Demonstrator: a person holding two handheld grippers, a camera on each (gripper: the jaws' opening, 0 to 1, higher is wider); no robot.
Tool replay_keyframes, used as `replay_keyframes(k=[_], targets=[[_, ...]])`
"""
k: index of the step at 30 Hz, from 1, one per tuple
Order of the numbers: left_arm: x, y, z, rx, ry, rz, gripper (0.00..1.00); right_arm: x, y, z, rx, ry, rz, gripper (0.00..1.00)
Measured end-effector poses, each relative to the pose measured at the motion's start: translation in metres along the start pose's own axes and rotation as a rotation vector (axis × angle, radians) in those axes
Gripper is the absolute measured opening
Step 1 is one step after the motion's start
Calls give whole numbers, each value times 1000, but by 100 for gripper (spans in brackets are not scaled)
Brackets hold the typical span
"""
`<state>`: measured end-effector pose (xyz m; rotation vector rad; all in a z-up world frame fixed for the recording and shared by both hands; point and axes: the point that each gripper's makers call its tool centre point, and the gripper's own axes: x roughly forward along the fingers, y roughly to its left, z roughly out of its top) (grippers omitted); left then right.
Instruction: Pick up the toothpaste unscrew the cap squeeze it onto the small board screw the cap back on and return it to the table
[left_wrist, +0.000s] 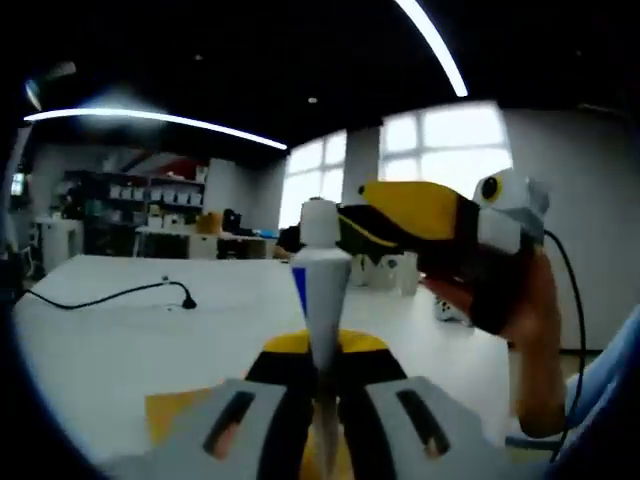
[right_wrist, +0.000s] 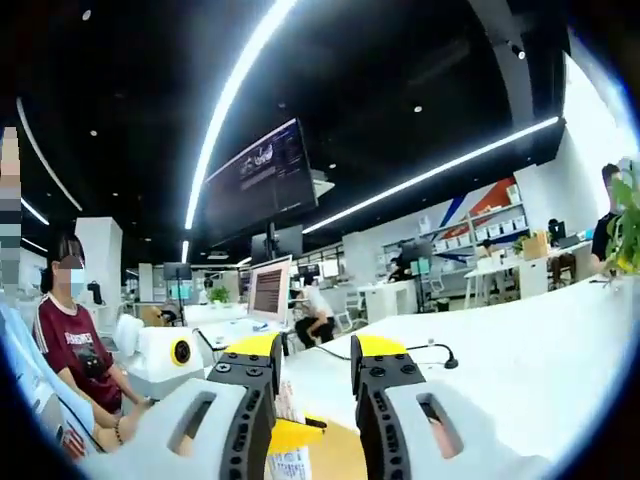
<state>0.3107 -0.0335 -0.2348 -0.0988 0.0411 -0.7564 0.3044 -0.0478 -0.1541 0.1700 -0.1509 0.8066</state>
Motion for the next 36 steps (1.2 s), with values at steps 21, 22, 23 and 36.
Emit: replay_keyframes(k=[21,22,23,36], targets=[[-1,-2,-11,76,3,106,5,15,34,-28,-111,36,-82,14],[-1,-3,-11,79,2,105,5,14,32,-27,-103,23,-93,13],[-2,-4,-11,83,0,104,5,14,33,-28,-108,22,-96,12],[-3,-6,-13,111,4,110,5,10,34,-31,-220,24,-150,10]])
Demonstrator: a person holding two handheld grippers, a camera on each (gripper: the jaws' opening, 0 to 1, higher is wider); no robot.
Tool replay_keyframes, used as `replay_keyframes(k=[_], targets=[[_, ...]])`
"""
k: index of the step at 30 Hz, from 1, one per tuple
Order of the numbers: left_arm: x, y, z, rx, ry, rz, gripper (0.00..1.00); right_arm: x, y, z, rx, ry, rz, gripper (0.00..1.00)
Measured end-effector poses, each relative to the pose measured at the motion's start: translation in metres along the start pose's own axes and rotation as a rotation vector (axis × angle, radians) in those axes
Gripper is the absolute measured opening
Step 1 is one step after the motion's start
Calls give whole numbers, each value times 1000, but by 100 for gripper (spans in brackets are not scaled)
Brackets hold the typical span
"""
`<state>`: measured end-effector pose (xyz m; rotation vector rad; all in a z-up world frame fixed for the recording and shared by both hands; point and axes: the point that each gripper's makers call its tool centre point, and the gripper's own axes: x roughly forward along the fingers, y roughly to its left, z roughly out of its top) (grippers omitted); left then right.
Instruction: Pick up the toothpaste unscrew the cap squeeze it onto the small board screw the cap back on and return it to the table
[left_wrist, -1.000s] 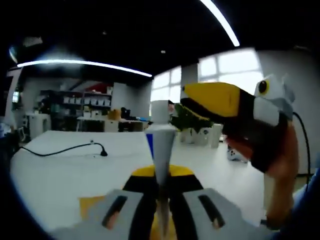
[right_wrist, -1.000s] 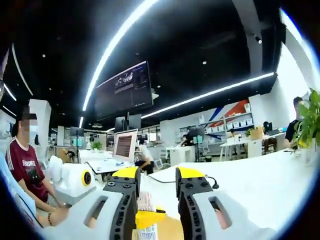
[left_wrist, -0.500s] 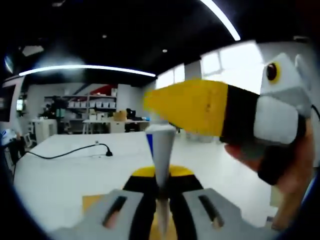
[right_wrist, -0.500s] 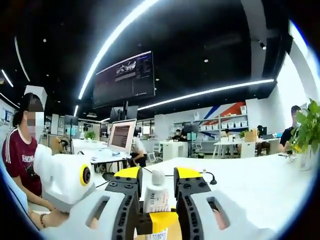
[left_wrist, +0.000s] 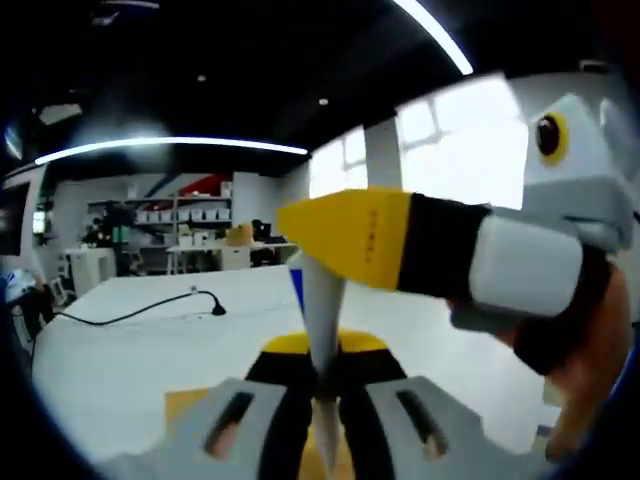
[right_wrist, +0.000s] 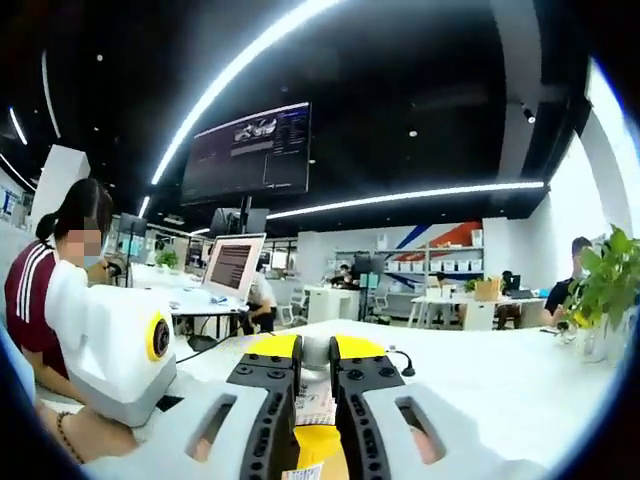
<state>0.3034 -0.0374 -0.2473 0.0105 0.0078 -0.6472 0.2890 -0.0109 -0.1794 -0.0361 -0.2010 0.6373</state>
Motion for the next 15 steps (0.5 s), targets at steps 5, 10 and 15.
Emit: replay_keyframes(k=[5,10,15], targets=[[-2,-1,0,0,-13,-11,5,-4,1,1,65,-36,26,10],[-5,-5,1,12,-21,-39,5,-9,4,2,71,-53,44,10],[-13,-14,12,-9,-61,-99,5,-16,10,15,86,-102,69,10]])
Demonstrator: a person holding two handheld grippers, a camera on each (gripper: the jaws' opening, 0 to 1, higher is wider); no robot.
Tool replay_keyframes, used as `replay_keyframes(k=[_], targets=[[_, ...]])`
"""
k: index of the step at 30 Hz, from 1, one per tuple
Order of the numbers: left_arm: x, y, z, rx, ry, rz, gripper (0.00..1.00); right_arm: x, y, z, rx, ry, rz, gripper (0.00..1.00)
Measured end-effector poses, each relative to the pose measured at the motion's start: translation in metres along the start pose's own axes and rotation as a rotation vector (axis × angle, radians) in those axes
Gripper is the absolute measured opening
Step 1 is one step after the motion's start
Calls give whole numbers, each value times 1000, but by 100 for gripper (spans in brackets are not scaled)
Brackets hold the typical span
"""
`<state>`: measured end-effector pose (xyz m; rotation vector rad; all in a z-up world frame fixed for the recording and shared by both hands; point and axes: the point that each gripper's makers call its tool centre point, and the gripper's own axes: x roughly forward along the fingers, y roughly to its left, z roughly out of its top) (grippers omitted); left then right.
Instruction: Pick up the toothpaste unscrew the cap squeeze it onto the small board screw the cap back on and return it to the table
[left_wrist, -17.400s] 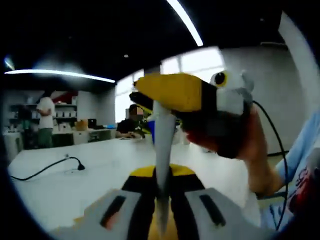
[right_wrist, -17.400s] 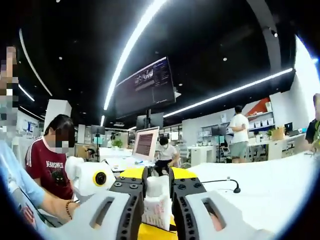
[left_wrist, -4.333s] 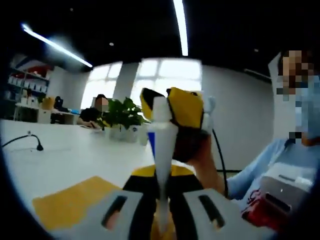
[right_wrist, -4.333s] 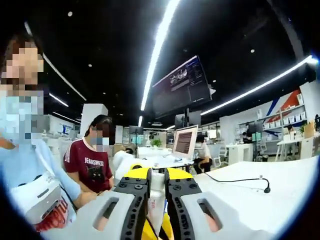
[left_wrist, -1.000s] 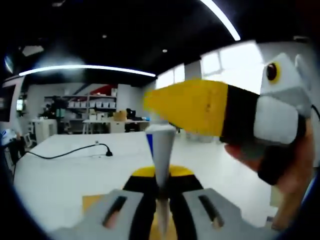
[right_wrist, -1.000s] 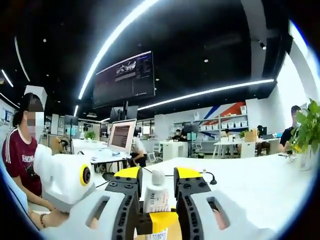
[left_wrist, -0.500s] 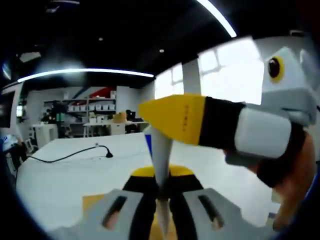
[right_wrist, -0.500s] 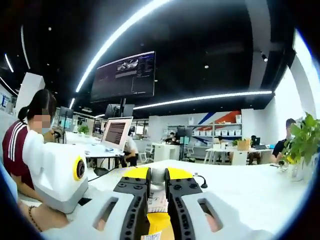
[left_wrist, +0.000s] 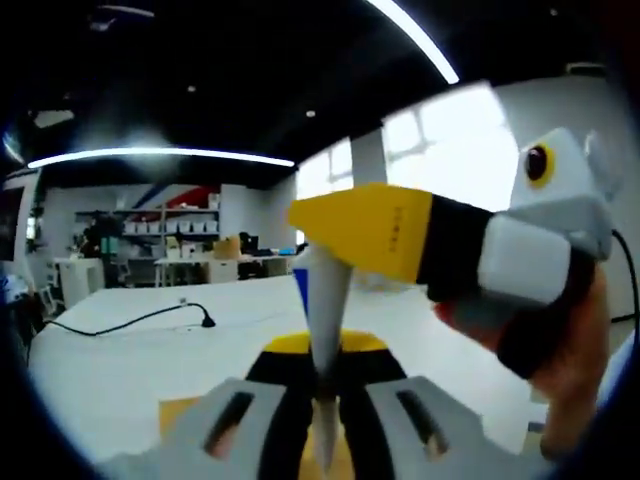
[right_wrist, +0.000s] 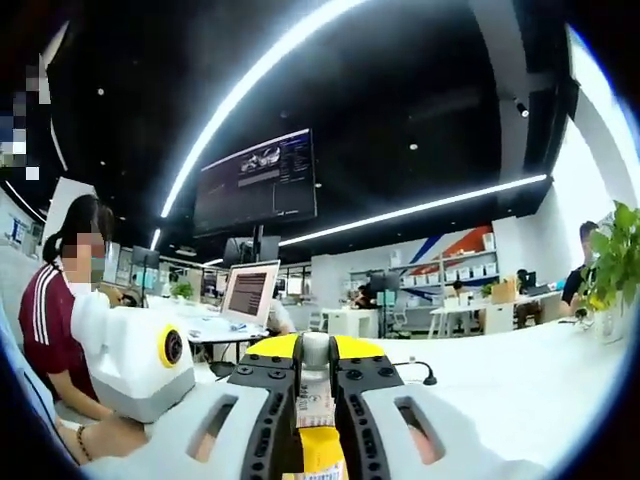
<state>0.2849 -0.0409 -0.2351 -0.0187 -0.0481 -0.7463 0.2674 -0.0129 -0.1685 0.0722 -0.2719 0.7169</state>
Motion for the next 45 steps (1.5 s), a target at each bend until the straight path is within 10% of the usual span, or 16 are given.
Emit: replay_keyframes(k=[8,22,45], targets=[[-3,-9,-4,-22,27,-89,5,-6,2,-1,23,21,38,10],[-14,-22,2,-68,41,-427,5,-6,12,6,29,48,257,10],[-21,-48,6,-80,60,-841,5,-17,19,11,330,70,922,10]])
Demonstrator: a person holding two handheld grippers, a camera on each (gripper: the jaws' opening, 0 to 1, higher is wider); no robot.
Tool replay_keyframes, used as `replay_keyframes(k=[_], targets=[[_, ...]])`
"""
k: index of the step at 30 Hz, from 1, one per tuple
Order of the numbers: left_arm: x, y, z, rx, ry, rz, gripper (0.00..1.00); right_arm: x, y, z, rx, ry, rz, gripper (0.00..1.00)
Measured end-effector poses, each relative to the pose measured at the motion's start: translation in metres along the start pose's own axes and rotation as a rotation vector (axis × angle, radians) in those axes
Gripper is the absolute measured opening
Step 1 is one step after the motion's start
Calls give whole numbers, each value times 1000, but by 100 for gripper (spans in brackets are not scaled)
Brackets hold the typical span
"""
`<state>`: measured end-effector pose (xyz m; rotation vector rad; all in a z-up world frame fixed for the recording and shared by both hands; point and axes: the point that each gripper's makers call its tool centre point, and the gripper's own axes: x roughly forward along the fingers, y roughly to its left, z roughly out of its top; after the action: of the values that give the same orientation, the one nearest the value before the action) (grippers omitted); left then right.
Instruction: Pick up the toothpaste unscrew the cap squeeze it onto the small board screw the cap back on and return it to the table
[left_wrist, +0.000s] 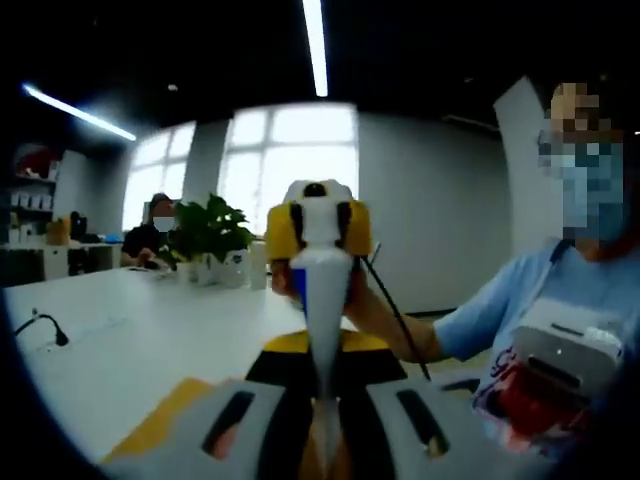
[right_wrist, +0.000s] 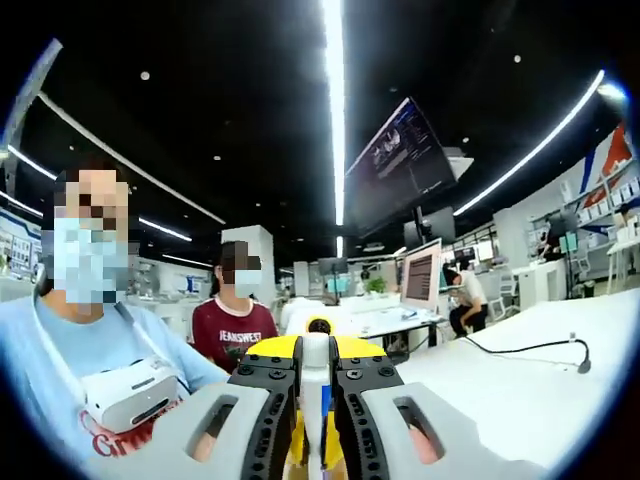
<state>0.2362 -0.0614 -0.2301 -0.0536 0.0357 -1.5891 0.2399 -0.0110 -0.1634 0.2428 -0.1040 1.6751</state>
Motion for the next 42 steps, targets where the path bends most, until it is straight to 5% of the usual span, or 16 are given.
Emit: replay_keyframes(k=[6,26,33,39,42], targets=[[5,-1,-1,-57,-27,-37,5,-4,-5,-1,88,-33,88,10],[3,-5,-6,-47,-2,-68,5,-5,-2,-2,70,-34,176,10],[3,0,-5,-42,-7,-17,5,-4,-7,-2,42,-48,80,13],[-3,18,-2,-37,-20,106,5,-14,-21,4,25,-89,-69,21],[-9,31,-3,-32,-12,222,5,-20,-29,7,-3,-103,-159,21]])
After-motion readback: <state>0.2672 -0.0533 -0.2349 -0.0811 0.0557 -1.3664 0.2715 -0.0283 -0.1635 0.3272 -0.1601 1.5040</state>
